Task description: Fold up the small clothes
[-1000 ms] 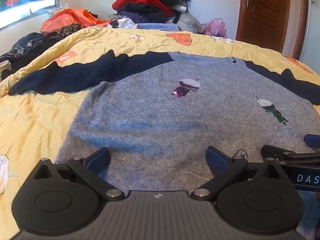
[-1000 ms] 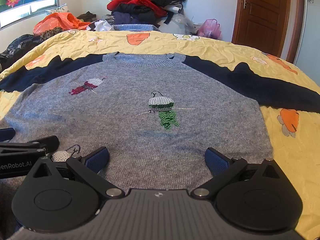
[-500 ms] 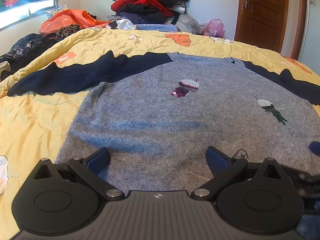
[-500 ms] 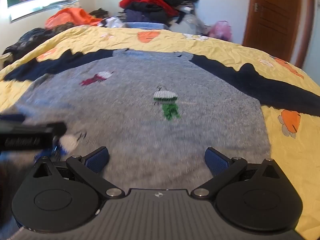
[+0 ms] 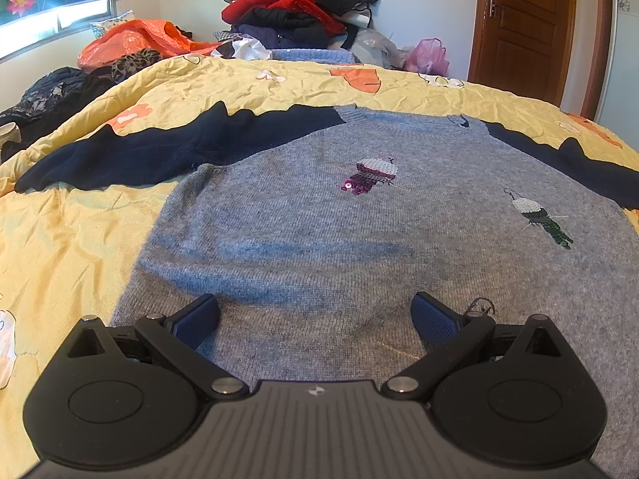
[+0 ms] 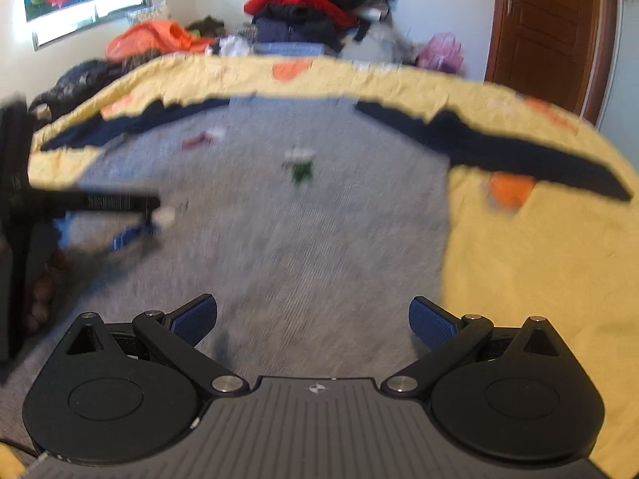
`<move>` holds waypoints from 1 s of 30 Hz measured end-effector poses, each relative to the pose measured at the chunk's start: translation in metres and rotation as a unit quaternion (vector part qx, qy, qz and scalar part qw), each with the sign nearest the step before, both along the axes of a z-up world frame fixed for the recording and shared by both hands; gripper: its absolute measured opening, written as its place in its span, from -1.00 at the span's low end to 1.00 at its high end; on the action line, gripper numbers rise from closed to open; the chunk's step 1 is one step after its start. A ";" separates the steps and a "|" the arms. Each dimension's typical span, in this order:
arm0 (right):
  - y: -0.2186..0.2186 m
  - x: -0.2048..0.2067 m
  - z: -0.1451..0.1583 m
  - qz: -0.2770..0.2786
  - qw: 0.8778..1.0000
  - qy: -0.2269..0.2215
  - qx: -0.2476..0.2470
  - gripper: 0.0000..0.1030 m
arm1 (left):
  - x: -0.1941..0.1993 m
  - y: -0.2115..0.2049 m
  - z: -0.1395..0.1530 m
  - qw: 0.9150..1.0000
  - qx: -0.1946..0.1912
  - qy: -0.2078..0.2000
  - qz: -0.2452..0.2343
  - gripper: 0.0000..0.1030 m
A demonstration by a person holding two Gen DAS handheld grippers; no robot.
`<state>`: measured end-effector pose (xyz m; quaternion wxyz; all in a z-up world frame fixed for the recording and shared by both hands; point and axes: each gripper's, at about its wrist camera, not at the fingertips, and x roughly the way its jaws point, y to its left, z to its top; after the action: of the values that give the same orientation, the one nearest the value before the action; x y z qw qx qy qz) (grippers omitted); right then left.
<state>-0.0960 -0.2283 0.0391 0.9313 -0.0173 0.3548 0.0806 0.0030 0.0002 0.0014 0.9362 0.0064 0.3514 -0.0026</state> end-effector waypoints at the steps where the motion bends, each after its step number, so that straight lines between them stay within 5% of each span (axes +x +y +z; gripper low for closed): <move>1: -0.001 0.002 0.011 0.000 1.000 -0.020 -0.004 1.00 | 0.000 0.000 0.000 1.000 0.000 0.000 0.000 1.00; 5: 0.001 0.037 0.042 -0.007 0.997 -0.081 -0.011 0.99 | 0.000 0.001 0.000 1.000 0.000 0.000 -0.001 1.00; 13: 0.019 0.141 -0.024 -0.047 0.998 0.038 -0.033 0.99 | 0.000 0.000 0.000 1.000 0.000 0.000 -0.001 1.00; 17: 0.023 0.127 -0.043 -0.056 0.998 0.001 -0.013 1.00 | 0.000 0.001 0.000 1.000 0.000 0.000 -0.001 1.00; 26: 0.024 0.130 -0.041 -0.061 0.998 0.000 -0.014 1.00 | 0.009 -0.013 0.014 0.999 0.032 -0.021 -0.015 1.00; 30: 0.024 0.129 -0.041 -0.061 0.998 0.000 -0.014 1.00 | 0.027 -0.019 0.012 1.000 0.016 -0.007 -0.022 1.00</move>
<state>0.0329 -0.2040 -0.0022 0.9341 -0.0088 0.3565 0.0185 0.0302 -0.0183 0.0137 0.9381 0.0288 0.3446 -0.0173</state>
